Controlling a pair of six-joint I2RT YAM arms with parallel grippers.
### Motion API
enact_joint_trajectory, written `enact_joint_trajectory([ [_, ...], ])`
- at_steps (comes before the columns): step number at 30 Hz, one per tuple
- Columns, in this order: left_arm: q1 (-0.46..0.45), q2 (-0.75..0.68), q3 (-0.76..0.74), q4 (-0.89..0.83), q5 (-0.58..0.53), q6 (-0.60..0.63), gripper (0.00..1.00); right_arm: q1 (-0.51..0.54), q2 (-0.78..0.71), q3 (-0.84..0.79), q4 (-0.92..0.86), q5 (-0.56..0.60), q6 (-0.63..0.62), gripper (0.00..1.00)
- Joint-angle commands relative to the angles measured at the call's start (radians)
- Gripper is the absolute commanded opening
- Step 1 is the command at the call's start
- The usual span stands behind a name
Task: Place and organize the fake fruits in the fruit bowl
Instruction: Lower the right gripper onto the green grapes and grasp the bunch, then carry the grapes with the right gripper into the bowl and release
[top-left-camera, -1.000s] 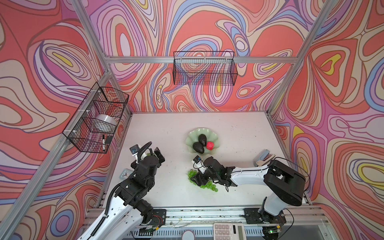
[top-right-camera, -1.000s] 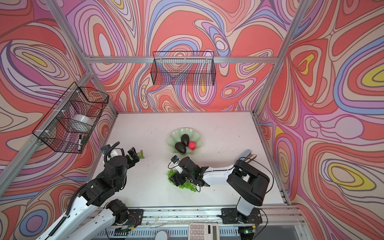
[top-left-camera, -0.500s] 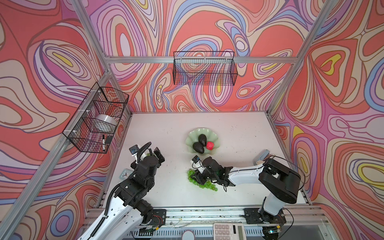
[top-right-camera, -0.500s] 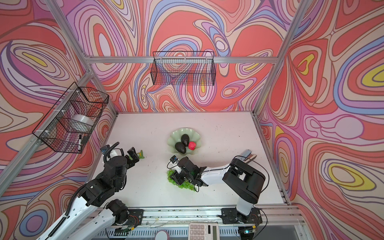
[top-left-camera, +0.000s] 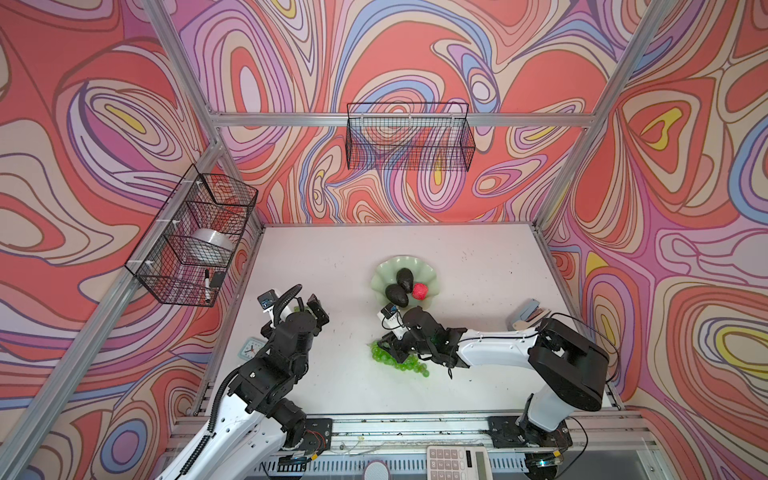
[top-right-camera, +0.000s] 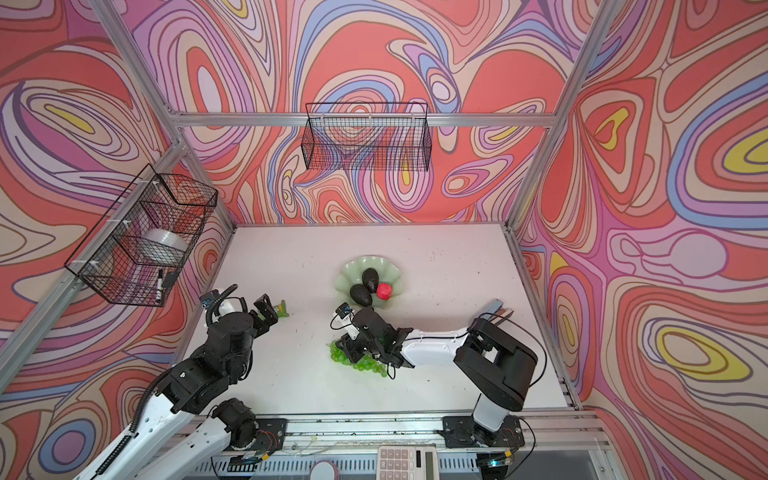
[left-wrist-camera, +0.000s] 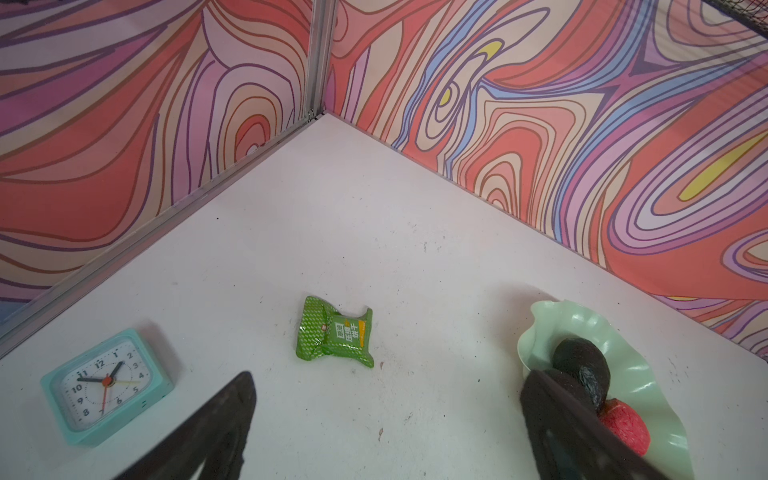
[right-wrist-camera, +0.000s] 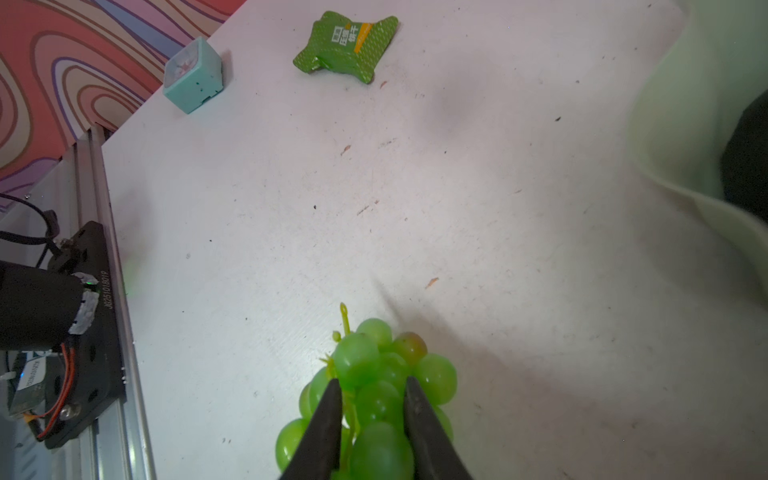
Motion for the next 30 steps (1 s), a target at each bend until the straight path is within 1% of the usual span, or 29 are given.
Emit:
enact_joint_trajectory([
  [1, 0.009, -0.006, -0.002, -0.026, -0.031, -0.004, 1.00, -0.011, -0.050, 0.062, -0.024, -0.021, 0.027, 0.24],
  [6, 0.009, -0.014, -0.002, -0.034, -0.034, -0.004, 1.00, -0.063, -0.084, 0.100, -0.031, -0.080, 0.071, 0.22],
  [10, 0.009, -0.025, -0.007, -0.036, -0.038, -0.005, 1.00, -0.130, -0.119, 0.144, -0.065, -0.097, 0.103, 0.21],
  [16, 0.009, -0.032, -0.009, -0.039, -0.046, -0.002, 1.00, -0.220, -0.123, 0.337, -0.247, -0.068, 0.065, 0.21],
  [20, 0.009, -0.037, -0.011, -0.043, -0.048, -0.004, 1.00, -0.275, -0.084, 0.462, -0.327, -0.060, 0.054, 0.21],
  [22, 0.009, -0.038, -0.011, -0.043, -0.050, -0.002, 1.00, -0.298, -0.057, 0.498, -0.331, -0.058, 0.045, 0.21],
  [25, 0.009, -0.039, -0.008, -0.039, -0.053, 0.006, 1.00, -0.334, -0.005, 0.524, -0.315, -0.064, 0.042, 0.21],
  [30, 0.009, -0.035, -0.002, -0.042, -0.053, 0.011, 1.00, -0.381, 0.085, 0.521, -0.249, -0.077, 0.049, 0.21],
])
